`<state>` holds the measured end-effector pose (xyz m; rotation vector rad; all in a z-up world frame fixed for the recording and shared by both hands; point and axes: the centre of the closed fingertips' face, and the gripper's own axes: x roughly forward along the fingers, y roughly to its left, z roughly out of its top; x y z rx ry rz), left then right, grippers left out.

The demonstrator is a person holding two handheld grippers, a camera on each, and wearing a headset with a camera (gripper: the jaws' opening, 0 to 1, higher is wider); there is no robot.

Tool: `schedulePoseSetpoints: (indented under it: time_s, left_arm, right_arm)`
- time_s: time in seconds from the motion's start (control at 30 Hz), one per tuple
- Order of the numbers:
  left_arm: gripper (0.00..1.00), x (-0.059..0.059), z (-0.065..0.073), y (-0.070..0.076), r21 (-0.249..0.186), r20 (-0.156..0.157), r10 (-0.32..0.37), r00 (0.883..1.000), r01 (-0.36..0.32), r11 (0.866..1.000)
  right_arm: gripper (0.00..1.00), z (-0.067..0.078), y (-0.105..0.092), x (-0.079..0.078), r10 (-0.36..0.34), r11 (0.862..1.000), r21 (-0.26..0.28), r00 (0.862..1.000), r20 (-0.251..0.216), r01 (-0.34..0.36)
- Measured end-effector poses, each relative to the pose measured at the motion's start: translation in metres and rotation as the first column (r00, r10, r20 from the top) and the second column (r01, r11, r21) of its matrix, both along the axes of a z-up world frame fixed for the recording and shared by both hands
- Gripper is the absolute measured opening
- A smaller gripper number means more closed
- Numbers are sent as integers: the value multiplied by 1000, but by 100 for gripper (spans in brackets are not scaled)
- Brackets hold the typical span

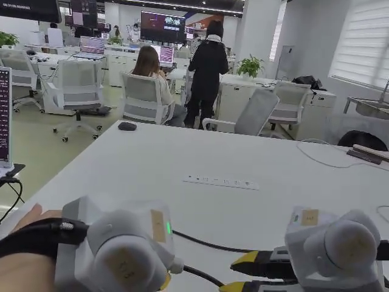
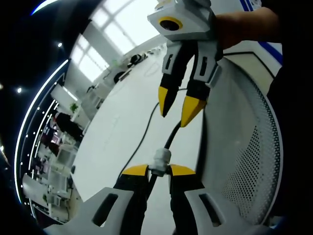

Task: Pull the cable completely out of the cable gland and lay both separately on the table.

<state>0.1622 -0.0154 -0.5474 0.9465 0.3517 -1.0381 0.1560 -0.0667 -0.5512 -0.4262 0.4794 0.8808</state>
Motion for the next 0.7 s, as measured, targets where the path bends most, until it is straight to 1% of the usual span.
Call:
schedulePoseSetpoints:
  time_s: [0.03, 0.07, 0.1, 0.13, 0.2, 0.27, 0.33, 0.43, 0.67, 0.7]
  left_arm:
    - [17, -1, 0, -1, -1, -1, -2, 1000, 2, 1000]
    - [17, -2, -1, -2, -3, -5, -5, 1000, 5, 1000]
    - [17, -2, -1, -3, -1, -4, -6, 1000, 6, 1000]
    - [17, -2, -2, -3, 3, -4, -7, 1000, 7, 1000]
    - [17, -3, -2, -4, 5, -1, -10, 1000, 10, 1000]
    - [17, -4, -1, -6, 2, -2, -13, 1000, 13, 1000]
    - [17, -6, -1, -7, 2, -1, -17, 1000, 17, 1000]
    - [17, -7, -1, -8, 5, -1, -22, 1000, 22, 1000]
    - [17, -10, -2, -11, 2, -9, -34, 999, 34, 999]
    - [16, -10, -2, -11, 4, -8, -34, 999, 34, 999]
  right_arm:
    - [22, 2, 5, -1, 11, 1000, 3, 1000, 6, -11]
    - [22, 4, 16, -3, 45, 999, 11, 999, 14, -45]
    - [20, 4, 21, -5, 74, 997, 6, 997, 18, -74]
    - [19, 2, 26, -7, 95, 995, -16, 995, 24, -94]
    - [17, -1, 30, -7, 113, 992, -61, 993, 37, -111]
    - [17, -2, 33, -7, 118, 991, -67, 992, 39, -115]
    - [14, 0, 35, -9, 132, 990, -65, 990, 46, -129]
    - [4, 0, 36, -10, 149, 987, -70, 988, 49, -146]
    - [4, -2, 33, -13, 165, 984, -75, 985, 48, -162]
    - [4, -4, 31, -13, 167, 983, -83, 985, 48, -162]
